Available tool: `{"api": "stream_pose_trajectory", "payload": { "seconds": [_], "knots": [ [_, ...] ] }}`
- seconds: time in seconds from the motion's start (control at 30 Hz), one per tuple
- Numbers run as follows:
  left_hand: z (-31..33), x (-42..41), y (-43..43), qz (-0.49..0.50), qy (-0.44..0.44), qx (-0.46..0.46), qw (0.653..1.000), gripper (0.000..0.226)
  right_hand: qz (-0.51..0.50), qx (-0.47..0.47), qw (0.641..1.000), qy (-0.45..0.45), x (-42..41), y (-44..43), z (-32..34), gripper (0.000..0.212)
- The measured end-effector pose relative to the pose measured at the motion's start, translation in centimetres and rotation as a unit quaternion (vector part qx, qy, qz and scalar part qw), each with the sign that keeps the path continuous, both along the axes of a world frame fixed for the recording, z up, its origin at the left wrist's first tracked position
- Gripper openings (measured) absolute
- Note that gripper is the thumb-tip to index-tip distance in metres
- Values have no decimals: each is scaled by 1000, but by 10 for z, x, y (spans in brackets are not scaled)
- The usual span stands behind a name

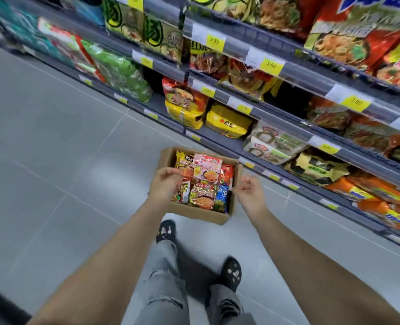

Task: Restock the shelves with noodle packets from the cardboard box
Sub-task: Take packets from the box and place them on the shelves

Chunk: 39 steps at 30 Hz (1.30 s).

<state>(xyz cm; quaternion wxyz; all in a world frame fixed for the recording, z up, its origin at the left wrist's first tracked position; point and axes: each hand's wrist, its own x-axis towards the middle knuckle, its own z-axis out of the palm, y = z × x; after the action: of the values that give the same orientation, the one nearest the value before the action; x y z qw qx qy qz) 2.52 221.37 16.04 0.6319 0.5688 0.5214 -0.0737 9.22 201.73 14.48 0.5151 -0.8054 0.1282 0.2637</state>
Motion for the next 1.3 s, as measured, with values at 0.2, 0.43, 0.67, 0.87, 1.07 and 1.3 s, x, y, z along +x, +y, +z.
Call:
{"api": "stream_pose_trajectory", "payload": {
  "seconds": [0.2,0.43,0.67,0.87,1.07,1.3],
  "knots": [
    [-93,52,51,-142,21,15,990,3,-75,-51,994,52,7,42,-95,23],
    [-237,95,50,-238,26,65,969,6,-67,-115,989,63,17,50,-242,22],
    [-403,125,49,-314,71,122,939,35,-102,-139,985,30,18,47,-378,26],
    [-471,148,31,-294,82,105,946,57,-160,-171,972,-31,11,38,-439,32],
    [-482,151,15,-324,44,101,940,30,-133,-155,975,90,3,38,-452,57],
    [-455,140,23,-264,-4,85,961,30,-19,-230,960,161,6,55,-452,59]
  ]
}}
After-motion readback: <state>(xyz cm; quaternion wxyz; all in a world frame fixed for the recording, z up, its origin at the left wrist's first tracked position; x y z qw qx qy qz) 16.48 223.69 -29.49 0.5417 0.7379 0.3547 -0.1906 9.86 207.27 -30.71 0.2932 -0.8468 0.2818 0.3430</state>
